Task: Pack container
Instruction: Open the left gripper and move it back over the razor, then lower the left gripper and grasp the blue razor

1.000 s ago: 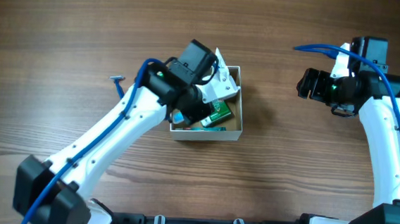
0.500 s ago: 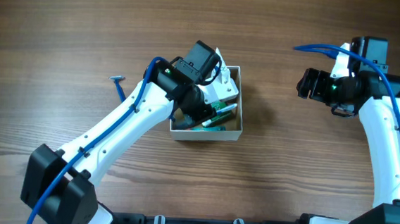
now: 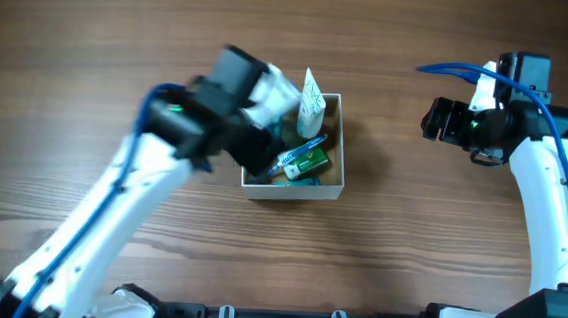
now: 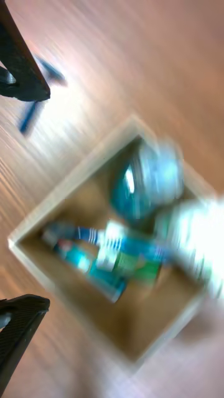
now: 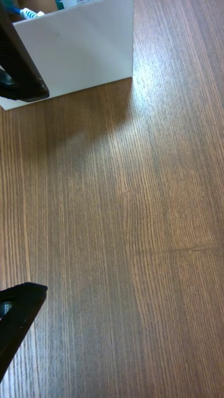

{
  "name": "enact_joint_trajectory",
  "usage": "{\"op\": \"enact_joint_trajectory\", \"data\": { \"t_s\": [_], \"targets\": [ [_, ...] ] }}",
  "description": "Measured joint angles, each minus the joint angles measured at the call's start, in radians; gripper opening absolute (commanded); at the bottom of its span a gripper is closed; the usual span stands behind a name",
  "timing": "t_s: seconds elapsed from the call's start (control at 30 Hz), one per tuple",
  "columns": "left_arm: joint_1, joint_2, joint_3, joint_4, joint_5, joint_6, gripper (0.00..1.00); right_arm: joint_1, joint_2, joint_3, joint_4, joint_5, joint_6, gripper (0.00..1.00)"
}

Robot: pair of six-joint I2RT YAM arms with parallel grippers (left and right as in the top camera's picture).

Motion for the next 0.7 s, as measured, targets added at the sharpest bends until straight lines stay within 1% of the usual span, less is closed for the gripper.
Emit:
{"op": "enact_joint_trajectory", "data": {
  "t_s": [0.1,0.2,0.27,0.37,0.5,0.7],
  "targets": [
    [0.168,-0.005,0.013,-0.002,-0.023,-0.100,1.00,0.000,0.000,0.000,0.000,0.000,0.000,0.94],
    [0.345,0.046,0.013,-0.003,-0.024,-0.206,1.00,0.000,0.000,0.000,0.001,0.000,0.000,0.95],
    [0.441,0.098,0.012,-0.002,-0.012,-0.262,1.00,0.000,0.000,0.000,0.000,0.000,0.000,0.94],
    [0.542,0.188,0.010,-0.004,0.010,-0.325,1.00,0.000,0.000,0.000,0.000,0.000,0.000,0.94],
    [0.601,0.323,-0.002,-0.004,0.021,-0.380,1.00,0.000,0.000,0.000,0.000,0.000,0.000,0.94],
    [0.590,0.513,-0.006,0.001,0.035,-0.414,1.00,0.000,0.000,0.000,0.001,0.000,0.000,0.95]
  ]
}}
